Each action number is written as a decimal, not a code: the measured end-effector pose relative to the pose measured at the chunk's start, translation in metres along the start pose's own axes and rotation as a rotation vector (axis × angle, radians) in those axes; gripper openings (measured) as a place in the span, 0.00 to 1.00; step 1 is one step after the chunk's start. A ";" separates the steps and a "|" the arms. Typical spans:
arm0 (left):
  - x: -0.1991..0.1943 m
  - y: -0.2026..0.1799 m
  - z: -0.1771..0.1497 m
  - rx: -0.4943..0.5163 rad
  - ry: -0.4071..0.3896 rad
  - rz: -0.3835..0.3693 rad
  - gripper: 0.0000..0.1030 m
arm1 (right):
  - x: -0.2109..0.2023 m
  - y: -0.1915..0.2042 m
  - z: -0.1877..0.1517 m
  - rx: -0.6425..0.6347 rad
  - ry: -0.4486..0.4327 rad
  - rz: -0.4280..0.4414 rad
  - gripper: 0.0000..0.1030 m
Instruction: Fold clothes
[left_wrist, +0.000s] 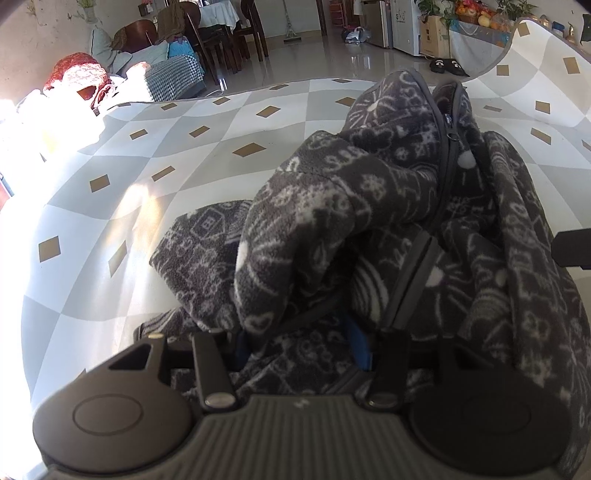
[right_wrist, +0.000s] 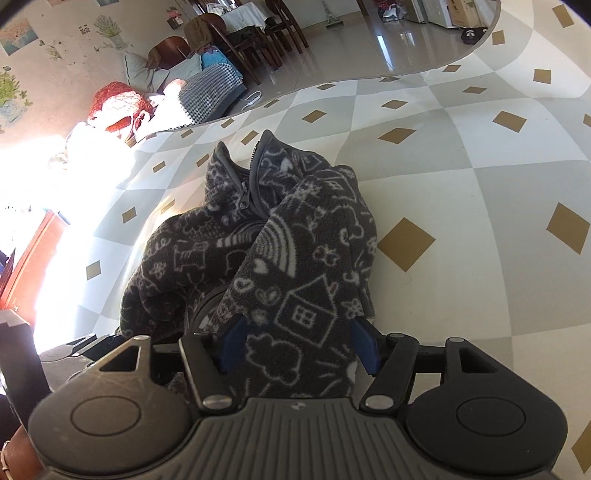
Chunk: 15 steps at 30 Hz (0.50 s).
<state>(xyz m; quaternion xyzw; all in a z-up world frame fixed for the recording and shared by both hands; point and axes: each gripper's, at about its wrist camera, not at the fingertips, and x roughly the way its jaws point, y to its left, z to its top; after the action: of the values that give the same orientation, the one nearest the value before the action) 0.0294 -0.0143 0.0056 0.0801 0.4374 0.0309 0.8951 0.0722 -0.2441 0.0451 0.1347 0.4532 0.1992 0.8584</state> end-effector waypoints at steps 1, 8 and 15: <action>-0.001 -0.001 -0.001 -0.002 -0.001 -0.001 0.47 | 0.001 0.002 -0.001 -0.003 0.005 0.008 0.62; -0.009 -0.004 -0.011 -0.044 0.004 -0.028 0.48 | 0.009 0.010 -0.007 -0.020 0.029 0.021 0.65; -0.020 -0.009 -0.022 -0.058 0.000 -0.053 0.48 | 0.018 0.016 -0.013 -0.052 0.052 0.008 0.69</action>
<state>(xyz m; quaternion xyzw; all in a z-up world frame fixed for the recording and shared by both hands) -0.0005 -0.0227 0.0063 0.0423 0.4385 0.0199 0.8975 0.0672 -0.2205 0.0318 0.1086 0.4695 0.2177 0.8488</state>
